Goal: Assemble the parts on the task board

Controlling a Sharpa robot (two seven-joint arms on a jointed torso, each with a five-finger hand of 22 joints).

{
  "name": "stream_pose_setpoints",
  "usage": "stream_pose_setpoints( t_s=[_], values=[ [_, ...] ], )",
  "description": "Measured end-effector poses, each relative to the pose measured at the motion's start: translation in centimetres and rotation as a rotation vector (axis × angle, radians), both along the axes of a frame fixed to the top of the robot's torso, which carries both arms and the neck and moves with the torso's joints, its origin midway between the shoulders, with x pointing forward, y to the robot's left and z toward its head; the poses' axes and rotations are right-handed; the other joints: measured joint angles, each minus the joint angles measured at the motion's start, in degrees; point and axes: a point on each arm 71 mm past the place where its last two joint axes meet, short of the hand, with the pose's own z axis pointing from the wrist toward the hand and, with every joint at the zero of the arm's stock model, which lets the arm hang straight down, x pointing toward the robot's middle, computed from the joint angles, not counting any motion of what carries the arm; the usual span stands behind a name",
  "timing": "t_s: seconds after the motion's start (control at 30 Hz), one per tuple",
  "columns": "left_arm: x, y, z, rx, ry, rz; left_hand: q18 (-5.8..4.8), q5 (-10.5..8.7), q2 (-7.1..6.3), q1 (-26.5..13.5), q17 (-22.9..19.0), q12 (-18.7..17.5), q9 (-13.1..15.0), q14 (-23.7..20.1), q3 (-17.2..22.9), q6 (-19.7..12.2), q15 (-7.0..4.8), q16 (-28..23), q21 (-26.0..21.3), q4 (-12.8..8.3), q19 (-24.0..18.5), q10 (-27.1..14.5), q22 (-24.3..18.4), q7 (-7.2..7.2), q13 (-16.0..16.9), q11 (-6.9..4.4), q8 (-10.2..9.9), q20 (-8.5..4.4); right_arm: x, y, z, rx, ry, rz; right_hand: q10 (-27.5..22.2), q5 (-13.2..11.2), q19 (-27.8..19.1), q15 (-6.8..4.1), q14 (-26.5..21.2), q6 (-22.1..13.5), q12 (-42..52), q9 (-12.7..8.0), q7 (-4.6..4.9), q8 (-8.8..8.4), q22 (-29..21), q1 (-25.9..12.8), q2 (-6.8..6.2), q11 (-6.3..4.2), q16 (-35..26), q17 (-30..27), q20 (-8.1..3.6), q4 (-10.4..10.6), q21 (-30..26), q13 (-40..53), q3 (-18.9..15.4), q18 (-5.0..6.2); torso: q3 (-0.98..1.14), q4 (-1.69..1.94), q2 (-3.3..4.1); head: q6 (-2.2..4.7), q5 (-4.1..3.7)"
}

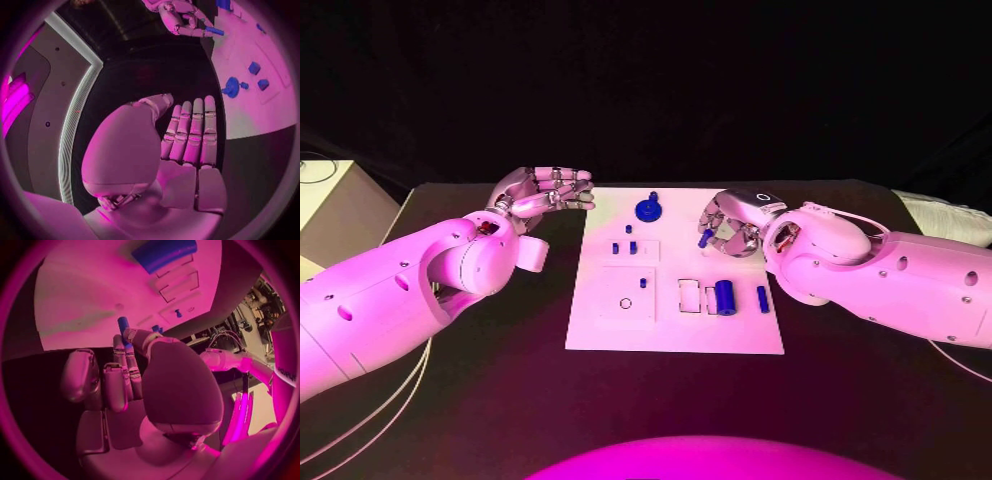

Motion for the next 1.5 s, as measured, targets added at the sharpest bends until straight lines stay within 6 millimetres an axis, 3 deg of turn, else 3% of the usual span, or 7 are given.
stream_pose_setpoints(
  t_s=[0.23,0.4,0.73,0.87,1.17,1.5],
  values=[
    [0.0,0.0,-0.1,0.001,0.002,0.002,0.00,0.00,0.00,0.00,0.00,0.00,0.00,0.00,0.00,0.00,0.00,0.00,0.00,0.00,0.00,0.00,0.00,0.00,0.00,0.00,0.00,0.00,-1.3,1.3,1.6,0.069,0.000,0.033,0.00,0.00,0.00,0.00,0.00,-0.14,-0.07,0.01,-0.09,0.21,0.00,-0.07,0.07,0.00,0.00,0.07,0.00,-0.23,0.00,0.33,0.23,0.00,0.02,0.00,-0.02,0.08,0.27],
    [0.0,0.0,-0.1,0.000,0.003,0.000,0.00,0.00,0.00,0.00,-0.01,0.00,0.00,0.00,0.00,0.00,0.00,0.00,0.00,0.00,0.00,0.00,0.00,0.00,0.00,0.00,0.00,0.00,-2.4,3.7,2.1,0.105,-0.008,0.093,0.00,-0.01,0.00,0.00,0.00,-0.24,-0.11,0.02,-0.17,0.22,0.00,-0.08,0.08,0.00,0.00,0.07,0.00,-0.16,0.00,0.37,0.30,0.00,0.04,0.00,-0.01,0.01,0.82],
    [-0.1,-0.3,-0.4,-0.002,0.008,-0.003,0.00,0.00,0.00,0.00,-0.01,0.00,0.00,0.00,0.00,0.00,0.00,0.01,0.00,0.00,0.00,0.00,0.01,0.00,0.00,0.00,0.00,0.00,-5.3,9.2,0.3,0.110,-0.032,0.251,0.00,-0.04,0.00,0.00,0.00,-0.29,-0.23,0.03,-0.06,0.22,0.13,-0.08,0.08,-0.01,0.00,0.06,0.01,-0.30,0.39,0.37,0.64,0.00,0.00,0.07,-0.03,-0.41,2.00],
    [-0.1,-0.3,-0.4,-0.003,0.010,-0.004,0.00,0.00,0.00,0.00,-0.02,0.00,0.00,0.00,0.00,0.00,0.00,0.01,0.00,0.00,0.00,0.00,0.01,0.00,0.00,0.00,0.00,0.00,-6.0,10.5,-0.7,0.099,-0.042,0.291,0.01,-0.05,0.00,0.00,0.00,-0.30,-0.33,0.03,-0.04,0.22,0.12,-0.08,0.08,-0.01,0.00,0.06,0.01,-0.30,0.39,0.36,0.64,0.00,-0.03,0.08,-0.03,-0.55,2.35],
    [-0.1,-0.4,-0.5,-0.003,0.011,-0.005,0.00,0.00,0.00,0.00,-0.02,0.00,0.00,0.00,0.00,0.00,0.00,0.01,0.00,0.00,0.00,0.00,0.01,0.00,0.00,0.00,0.00,0.00,-6.6,12.4,-1.9,0.080,-0.058,0.342,0.20,-0.18,0.00,0.01,0.00,-0.38,-0.55,0.04,0.05,0.22,0.12,0.23,0.39,0.17,0.00,0.06,0.01,-0.29,0.39,0.33,0.63,0.00,-0.03,0.09,0.05,-0.88,2.87],
    [-0.1,-0.4,-0.5,-0.003,0.011,-0.005,0.01,0.00,0.29,0.29,0.19,0.00,-0.09,0.21,0.00,0.00,-0.21,-0.36,-0.45,0.00,0.53,0.00,-0.20,0.00,0.00,0.00,0.00,-0.10,-6.6,12.9,-3.2,0.051,-0.058,0.352,0.20,-0.02,0.00,0.01,0.00,-0.39,-0.74,0.05,0.07,0.23,0.11,0.23,0.39,0.17,0.00,0.05,0.01,-0.55,0.38,0.36,0.85,0.00,-0.03,0.13,0.13,-1.49,3.38]
  ],
)
